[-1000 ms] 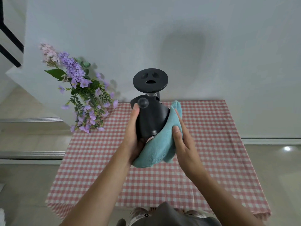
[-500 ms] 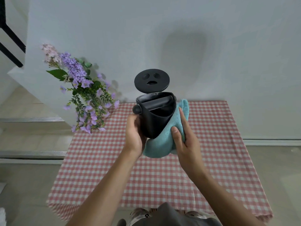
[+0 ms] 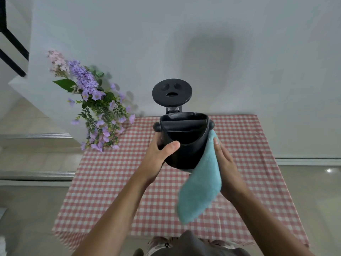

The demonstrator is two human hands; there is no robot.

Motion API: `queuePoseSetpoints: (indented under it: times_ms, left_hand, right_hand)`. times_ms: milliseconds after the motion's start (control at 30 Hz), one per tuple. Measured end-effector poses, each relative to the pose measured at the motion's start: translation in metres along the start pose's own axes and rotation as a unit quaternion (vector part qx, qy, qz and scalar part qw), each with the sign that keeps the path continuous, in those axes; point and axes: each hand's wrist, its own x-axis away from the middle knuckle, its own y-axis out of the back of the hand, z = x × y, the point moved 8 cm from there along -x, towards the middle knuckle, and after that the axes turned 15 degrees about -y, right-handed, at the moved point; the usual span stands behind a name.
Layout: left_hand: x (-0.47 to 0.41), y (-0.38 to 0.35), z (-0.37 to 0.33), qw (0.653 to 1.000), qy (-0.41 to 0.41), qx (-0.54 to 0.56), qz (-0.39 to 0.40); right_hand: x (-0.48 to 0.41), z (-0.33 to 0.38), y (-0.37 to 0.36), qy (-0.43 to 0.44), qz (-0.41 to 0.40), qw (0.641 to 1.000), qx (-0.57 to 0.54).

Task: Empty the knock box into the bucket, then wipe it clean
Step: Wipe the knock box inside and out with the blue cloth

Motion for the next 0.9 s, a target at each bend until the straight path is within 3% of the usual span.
queuePoseSetpoints:
  times_ms: [233, 367, 500, 667, 900]
  left_hand:
    - [0.004, -0.005, -0.009, 0.996, -0.022, -0.013, -0.085]
    - [0.004, -0.005, -0.019, 0.988, -0.031, -0.142, -0.058]
    - [0.007, -0.006, -0.017, 0.980, -0.023, -0.192, -0.047]
    - [0.016, -0.012, -0.008, 0.989, -0.002, -0.150, 0.000]
    - [0.025, -0.016, -0.007, 0.987, -0.023, -0.152, -0.048]
  right_hand:
    - [-0.001, -0.002, 0.001, 0.036, -0.007, 0.999, 0.040]
    - [0.000, -0.011, -0.007, 0.043, 0.018, 0.999, 0.017]
    - [-0.001, -0.014, -0.001, 0.035, 0.012, 0.999, 0.011]
    - [-0.006, -0.020, 0.014, -0.032, 0.006, 0.999, -0.042]
    - [-0.003, -0.028, 0.018, -0.010, -0.021, 0.998, -0.061]
